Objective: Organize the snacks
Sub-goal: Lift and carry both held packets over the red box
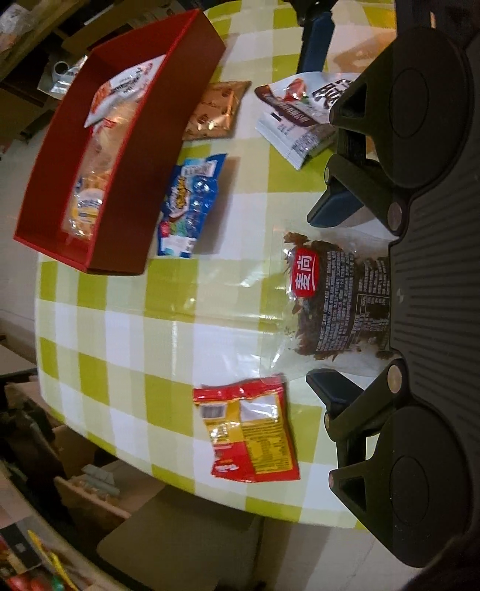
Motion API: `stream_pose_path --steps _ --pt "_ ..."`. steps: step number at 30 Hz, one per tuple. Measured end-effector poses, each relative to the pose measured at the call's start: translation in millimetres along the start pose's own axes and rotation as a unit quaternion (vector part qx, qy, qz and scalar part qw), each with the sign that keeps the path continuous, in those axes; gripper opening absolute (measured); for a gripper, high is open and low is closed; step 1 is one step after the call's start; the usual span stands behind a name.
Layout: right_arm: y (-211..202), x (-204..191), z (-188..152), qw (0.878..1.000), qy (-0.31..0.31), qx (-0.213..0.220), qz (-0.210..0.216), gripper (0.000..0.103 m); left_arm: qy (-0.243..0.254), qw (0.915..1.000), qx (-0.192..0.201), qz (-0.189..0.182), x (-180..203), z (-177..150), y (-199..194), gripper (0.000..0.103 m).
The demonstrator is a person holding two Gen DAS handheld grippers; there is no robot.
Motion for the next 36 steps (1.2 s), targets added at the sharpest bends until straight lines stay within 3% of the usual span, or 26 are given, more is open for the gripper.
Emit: stream_pose_path --steps 21,36 --pt "-45 57 44 0.994 0.055 0.077 -0.055 0.063 0.019 0.9946 0.099 0.026 35 41 -57 0.087" --pt "-58 100 77 0.987 0.097 0.109 -0.071 0.063 0.022 0.9901 0.135 0.033 57 90 -76 0.087"
Point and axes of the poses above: each gripper's, at about its wrist camera, not at the fingertips, and y roughly the way its jaws point, x to its right, z to its top, the point moved 8 cm from there along y, roughly the way its jaws point, and after that the axes turned 15 degrees about -x, right-handed, at the moved point
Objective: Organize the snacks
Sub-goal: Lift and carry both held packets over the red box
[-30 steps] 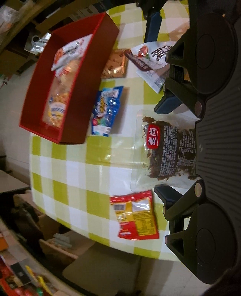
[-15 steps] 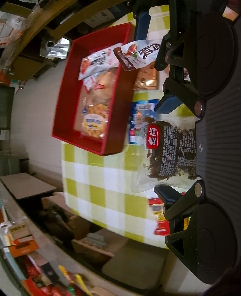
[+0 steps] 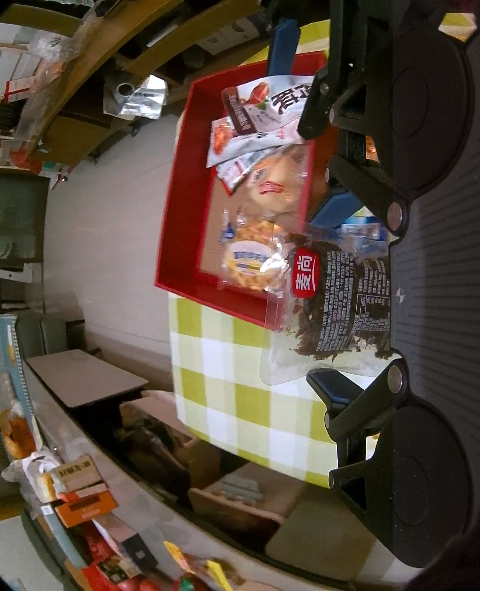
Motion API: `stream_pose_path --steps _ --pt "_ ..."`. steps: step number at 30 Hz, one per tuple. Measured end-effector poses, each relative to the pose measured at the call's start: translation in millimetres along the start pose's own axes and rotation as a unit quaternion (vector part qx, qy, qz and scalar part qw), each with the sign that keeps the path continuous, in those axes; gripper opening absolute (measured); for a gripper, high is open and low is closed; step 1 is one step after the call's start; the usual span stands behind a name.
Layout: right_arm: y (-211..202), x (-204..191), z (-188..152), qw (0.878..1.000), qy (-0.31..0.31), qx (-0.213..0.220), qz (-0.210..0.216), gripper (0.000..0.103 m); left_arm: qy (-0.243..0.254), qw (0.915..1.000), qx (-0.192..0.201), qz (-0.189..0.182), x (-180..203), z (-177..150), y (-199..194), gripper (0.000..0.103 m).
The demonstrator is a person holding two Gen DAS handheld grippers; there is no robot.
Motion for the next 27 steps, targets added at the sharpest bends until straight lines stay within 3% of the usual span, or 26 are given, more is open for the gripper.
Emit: stream_pose_path --steps 27 --pt "23 54 51 0.997 0.067 0.021 -0.015 0.063 0.001 0.9997 0.02 0.013 27 70 21 0.087"
Point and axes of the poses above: each gripper's, at about its wrist camera, not at the fingertips, and y roughly the way its jaws point, x to its right, z to its top, the point moved 8 cm from there along y, roughly the way its jaws point, and after that the axes turned 15 degrees about -x, right-handed, at the moved point
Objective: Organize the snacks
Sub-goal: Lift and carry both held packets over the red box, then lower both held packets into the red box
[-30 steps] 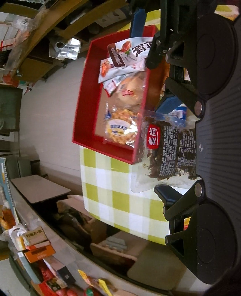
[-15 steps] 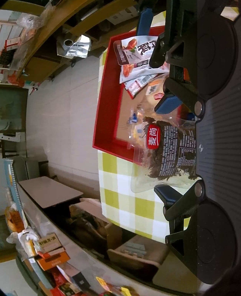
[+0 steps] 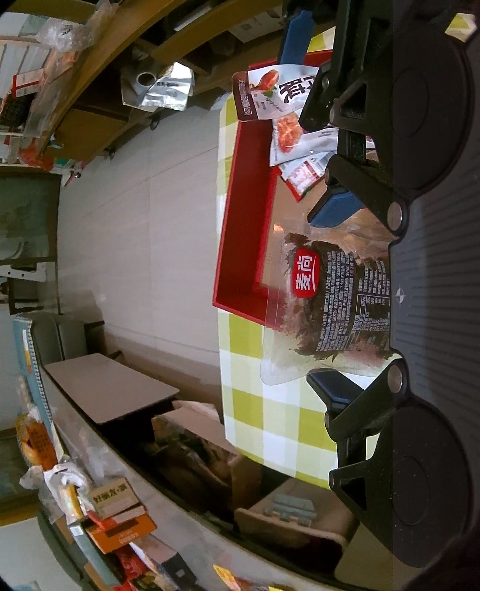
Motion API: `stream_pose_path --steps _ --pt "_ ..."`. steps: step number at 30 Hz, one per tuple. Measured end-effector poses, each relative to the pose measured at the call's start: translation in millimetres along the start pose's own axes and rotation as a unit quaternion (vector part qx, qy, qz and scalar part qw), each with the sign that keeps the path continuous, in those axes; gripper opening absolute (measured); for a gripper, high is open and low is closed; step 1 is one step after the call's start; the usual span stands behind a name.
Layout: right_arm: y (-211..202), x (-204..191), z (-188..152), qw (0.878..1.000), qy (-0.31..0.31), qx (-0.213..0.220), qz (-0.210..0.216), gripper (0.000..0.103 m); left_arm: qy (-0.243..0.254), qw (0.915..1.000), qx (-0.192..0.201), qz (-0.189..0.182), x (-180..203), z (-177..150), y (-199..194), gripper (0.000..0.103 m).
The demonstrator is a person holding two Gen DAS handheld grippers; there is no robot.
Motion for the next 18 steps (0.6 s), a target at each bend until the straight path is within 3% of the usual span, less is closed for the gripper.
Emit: stream_pose_path --steps 18 --pt "27 6 7 1.0 0.008 -0.02 -0.001 0.063 -0.002 0.9998 -0.013 0.016 5 15 26 0.087"
Point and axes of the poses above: each gripper's, at about its wrist camera, not at the fingertips, and y roughly the way its jaws point, x to its right, z to its top, the point moved 8 cm from there along y, roughly the way its jaws point, and after that the axes turned 15 degrees about -x, right-handed, at the moved point
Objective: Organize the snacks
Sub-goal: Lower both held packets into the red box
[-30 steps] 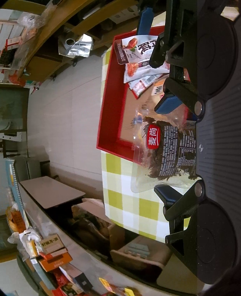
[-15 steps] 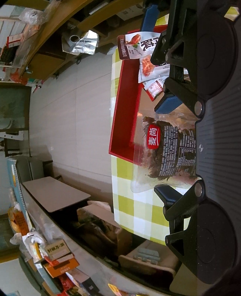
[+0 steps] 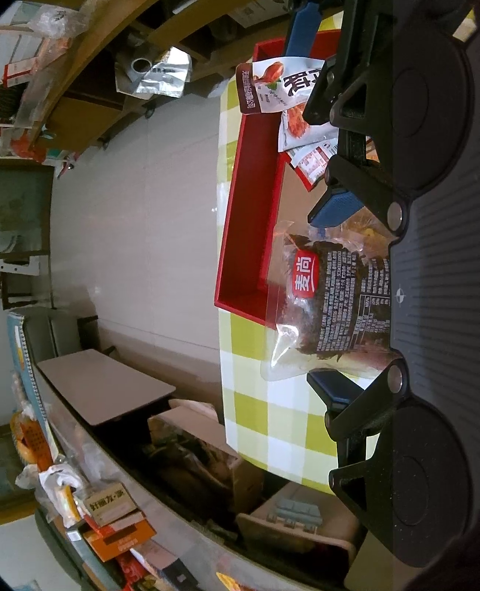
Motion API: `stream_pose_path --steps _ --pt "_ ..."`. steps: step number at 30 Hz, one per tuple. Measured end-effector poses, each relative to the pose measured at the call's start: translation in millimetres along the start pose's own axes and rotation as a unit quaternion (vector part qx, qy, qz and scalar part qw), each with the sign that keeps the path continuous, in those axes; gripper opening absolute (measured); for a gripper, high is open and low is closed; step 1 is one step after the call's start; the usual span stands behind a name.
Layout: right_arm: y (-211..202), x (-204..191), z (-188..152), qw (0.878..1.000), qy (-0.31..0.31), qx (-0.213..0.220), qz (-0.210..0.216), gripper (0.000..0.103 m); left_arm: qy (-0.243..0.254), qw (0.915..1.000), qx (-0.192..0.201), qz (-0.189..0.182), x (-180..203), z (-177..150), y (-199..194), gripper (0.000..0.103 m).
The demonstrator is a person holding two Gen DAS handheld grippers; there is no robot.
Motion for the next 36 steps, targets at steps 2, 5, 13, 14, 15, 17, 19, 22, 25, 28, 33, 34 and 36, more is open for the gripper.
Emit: stream_pose_path --steps 2,5,13,14,15,17,19,22,25,28,33,34,36 --pt "4 0 1 1.0 0.001 -0.004 0.0 0.063 0.001 1.0 -0.002 0.002 1 0 3 0.087" --pt "8 1 0 1.0 0.001 -0.009 0.0 0.063 0.001 1.0 -0.005 0.007 1 1 8 0.087" --pt "21 3 -4 1.0 0.001 -0.026 -0.002 0.063 0.004 0.9997 -0.018 0.016 3 -2 20 0.087" --pt "22 3 -5 1.0 0.001 -0.027 -0.002 0.063 0.005 0.9997 -0.019 0.017 4 -2 21 0.087" --pt "23 3 -5 1.0 0.002 -0.029 -0.002 0.063 0.005 0.9996 -0.02 0.018 5 -3 22 0.087" --pt "26 3 -7 0.999 0.004 -0.034 0.0 0.063 0.006 0.9995 -0.023 0.02 5 -4 24 0.087" --pt "29 4 -9 0.999 0.005 -0.037 0.0 0.063 0.006 0.9994 -0.026 0.021 6 -4 27 0.087" --pt "34 5 -10 0.999 0.007 -0.045 0.003 0.063 0.008 0.9992 -0.031 0.024 6 -6 31 0.087" --pt "39 4 -12 0.999 0.007 -0.051 0.002 0.063 0.009 0.999 -0.035 0.027 7 -8 35 0.087" --pt "42 4 -13 0.998 0.007 -0.055 0.002 0.063 0.01 0.9987 -0.04 0.031 7 -9 39 0.087" --pt "45 5 -16 0.998 0.01 -0.061 0.004 0.063 0.014 0.9984 -0.037 0.041 9 -9 41 0.087" --pt "46 5 -16 0.998 0.01 -0.063 0.003 0.063 0.016 0.9983 -0.036 0.043 9 -10 41 0.088" --pt "48 6 -17 0.998 0.011 -0.066 0.003 0.063 0.02 0.9979 -0.034 0.051 11 -10 42 0.088"
Point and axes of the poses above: each gripper's, at about its wrist camera, not at the fingertips, and y roughly the way its jaws point, x to its right, z to its top, the point moved 8 cm from there along y, roughly the way its jaws point, and after that the axes turned 15 degrees about -x, right-handed, at the moved point
